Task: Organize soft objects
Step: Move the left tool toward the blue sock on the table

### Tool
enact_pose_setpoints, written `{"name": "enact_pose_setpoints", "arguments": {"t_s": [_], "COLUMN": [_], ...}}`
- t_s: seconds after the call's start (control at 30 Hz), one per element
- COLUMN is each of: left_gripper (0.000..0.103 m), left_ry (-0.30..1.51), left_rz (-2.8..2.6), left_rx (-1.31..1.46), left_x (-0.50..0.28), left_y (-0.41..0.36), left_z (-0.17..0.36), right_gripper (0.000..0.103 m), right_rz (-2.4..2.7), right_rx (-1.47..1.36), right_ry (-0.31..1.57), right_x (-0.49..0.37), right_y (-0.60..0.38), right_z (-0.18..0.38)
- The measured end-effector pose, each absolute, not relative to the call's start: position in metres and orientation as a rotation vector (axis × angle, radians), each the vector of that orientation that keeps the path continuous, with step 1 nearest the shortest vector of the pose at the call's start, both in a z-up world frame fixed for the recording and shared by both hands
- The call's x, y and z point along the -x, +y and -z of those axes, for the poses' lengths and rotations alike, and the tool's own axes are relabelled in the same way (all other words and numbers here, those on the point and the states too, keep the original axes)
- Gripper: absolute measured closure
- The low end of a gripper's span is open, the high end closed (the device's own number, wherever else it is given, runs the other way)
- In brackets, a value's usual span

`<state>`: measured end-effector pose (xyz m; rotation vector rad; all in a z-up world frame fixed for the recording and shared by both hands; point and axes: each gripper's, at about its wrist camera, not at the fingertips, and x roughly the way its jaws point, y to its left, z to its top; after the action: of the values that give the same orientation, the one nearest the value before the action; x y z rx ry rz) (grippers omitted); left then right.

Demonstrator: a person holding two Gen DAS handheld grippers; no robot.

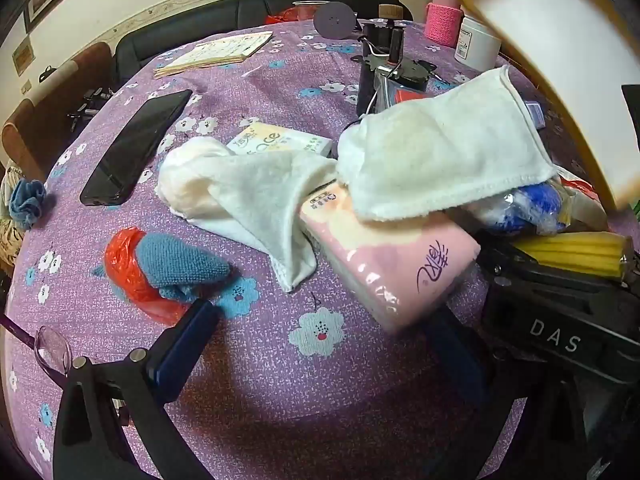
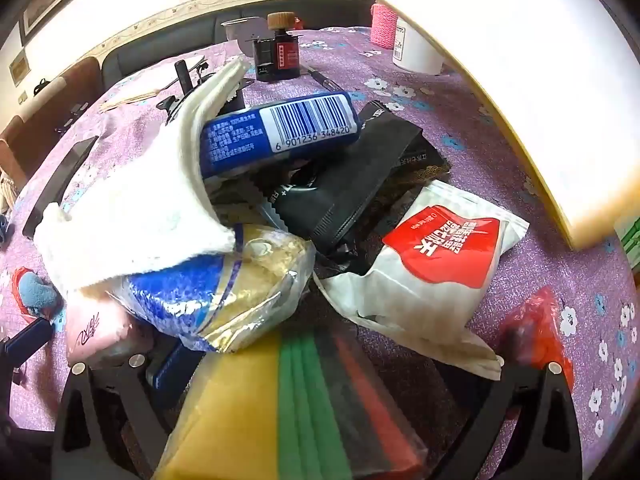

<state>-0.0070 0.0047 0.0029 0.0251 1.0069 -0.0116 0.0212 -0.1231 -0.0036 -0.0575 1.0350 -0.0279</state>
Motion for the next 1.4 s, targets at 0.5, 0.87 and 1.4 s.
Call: {"name": "enact_pose_setpoints", "arguments": {"t_s": [0.5,0.87,1.4], "left_gripper": [0.0,0.0,0.0], "left_ry": [1.007,1.042,0.802], "left_rz": [0.01,-0.004,-0.017], "left_rx": [-0.024,-0.003,0.101], "left_x": [0.007,0.026,0.058], "left_y": [0.005,0.01,0.122], "left_z": [-0.003,-0.005,-0.17], "right_gripper": [0.001,0.001,0.001], "right_rz": [0.028,0.028,0.028], "right_rx": [0.058,0.058,0.057], "right_ry": [1.036,1.036,1.036], "right_x": [-0.021,-0.021,-0.02], "right_y": [-0.125,-0.125,-0.125], "right_z": [0.002,0.002,0.003]}}
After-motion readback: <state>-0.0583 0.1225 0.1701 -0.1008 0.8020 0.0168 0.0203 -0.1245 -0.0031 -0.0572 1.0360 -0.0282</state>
